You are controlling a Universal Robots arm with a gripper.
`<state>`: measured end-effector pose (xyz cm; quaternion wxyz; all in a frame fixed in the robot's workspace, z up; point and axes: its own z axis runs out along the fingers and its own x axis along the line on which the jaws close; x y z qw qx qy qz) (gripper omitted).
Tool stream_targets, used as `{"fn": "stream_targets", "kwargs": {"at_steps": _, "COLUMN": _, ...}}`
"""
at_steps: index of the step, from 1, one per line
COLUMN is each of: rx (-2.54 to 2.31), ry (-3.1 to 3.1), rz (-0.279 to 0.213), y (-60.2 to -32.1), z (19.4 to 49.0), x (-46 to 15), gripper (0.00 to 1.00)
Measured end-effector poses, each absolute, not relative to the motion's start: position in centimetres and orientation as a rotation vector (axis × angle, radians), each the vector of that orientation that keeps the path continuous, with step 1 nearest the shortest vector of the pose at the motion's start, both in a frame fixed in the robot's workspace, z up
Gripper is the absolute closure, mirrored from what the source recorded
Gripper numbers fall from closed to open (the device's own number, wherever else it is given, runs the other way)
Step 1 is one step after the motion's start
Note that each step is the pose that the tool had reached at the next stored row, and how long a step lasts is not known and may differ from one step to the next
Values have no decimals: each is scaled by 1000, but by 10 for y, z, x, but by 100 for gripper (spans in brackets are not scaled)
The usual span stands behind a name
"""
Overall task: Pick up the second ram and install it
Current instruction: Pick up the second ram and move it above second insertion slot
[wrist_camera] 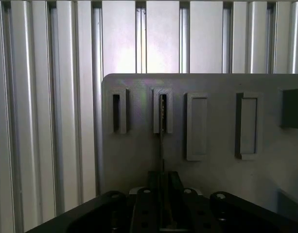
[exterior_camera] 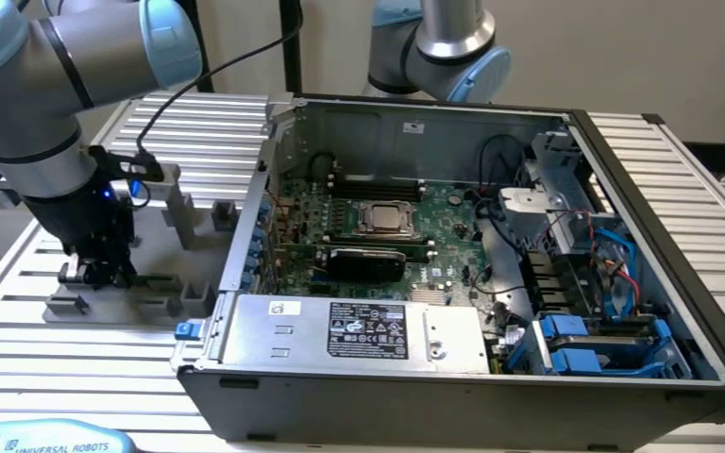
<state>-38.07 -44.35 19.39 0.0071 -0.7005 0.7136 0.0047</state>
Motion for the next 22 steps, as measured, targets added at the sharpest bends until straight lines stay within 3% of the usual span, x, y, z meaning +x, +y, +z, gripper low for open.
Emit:
{"fn": "stream_targets", "kwargs": {"at_steps": 2, "rx": -2191, "ry": 2232, "rz": 15, "y": -444, "z": 194, "x": -381, "gripper": 76}}
{"fn": "stream_targets", "kwargs": {"at_steps": 4, "rx": -2191, "ry": 2232, "rz": 15, "y": -444, "z": 194, "x": -381, "gripper": 85}}
{"fn": "stream_targets", "kwargs": {"at_steps": 22, "rx": -2184, "ry": 2239, "rz": 14, "y": -444, "z": 201, "x": -380, "gripper": 86}}
